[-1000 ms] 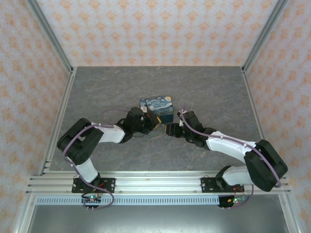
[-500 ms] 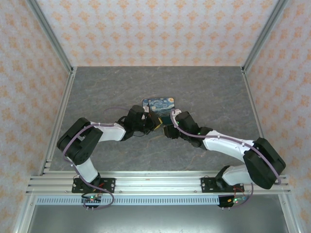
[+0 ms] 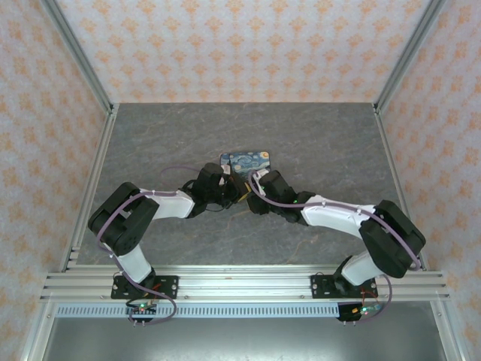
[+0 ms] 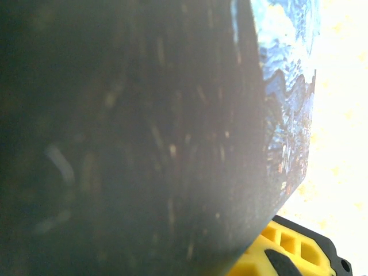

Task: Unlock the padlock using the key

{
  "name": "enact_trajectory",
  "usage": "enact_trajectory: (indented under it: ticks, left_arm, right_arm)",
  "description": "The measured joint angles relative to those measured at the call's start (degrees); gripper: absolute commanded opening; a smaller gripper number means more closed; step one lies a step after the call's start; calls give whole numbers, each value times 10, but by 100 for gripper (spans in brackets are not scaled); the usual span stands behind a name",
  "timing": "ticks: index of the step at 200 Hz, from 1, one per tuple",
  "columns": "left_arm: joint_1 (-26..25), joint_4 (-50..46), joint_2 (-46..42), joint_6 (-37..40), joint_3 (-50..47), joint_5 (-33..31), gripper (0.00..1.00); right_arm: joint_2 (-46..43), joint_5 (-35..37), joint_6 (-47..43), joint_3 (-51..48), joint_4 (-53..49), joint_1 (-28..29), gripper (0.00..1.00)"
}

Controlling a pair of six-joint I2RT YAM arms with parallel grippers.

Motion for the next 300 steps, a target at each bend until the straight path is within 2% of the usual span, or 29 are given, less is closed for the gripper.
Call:
enact_trajectory:
  ticks: [109,144,200,223,231,242,252,276,300]
  left_arm:
    - [0,0,0,0,5,11,0]
    - [1,0,0,0,6,11,0]
    - [4,-2,0,1,6,11,0]
    - [4,-2,0,4,6,10,0]
    - [4,-2,0,4,6,10,0]
    - [4,-2,0,4,6,10,0]
    - [4,-2,0,4,6,11,0]
    - [4,-2,0,4,6,11,0]
    - [4,-2,0,10,6,11,0]
  right_arm:
    - [54,33,-17,42,-10,6,36]
    - [60,35,-19,51,-15,9,26]
    - [63,38,-21,55,-25,9,0]
    - [63,38,-19,55,-26,9,0]
    - [63,37,-19,55,-27,9,9]
    - [62,36,-16,55,-27,9,38]
    - [62,34,-12,55,-27,9,52]
    - [46,25,-9,50,-27,9,60]
    - [-11,17,1,27,-30,8,65]
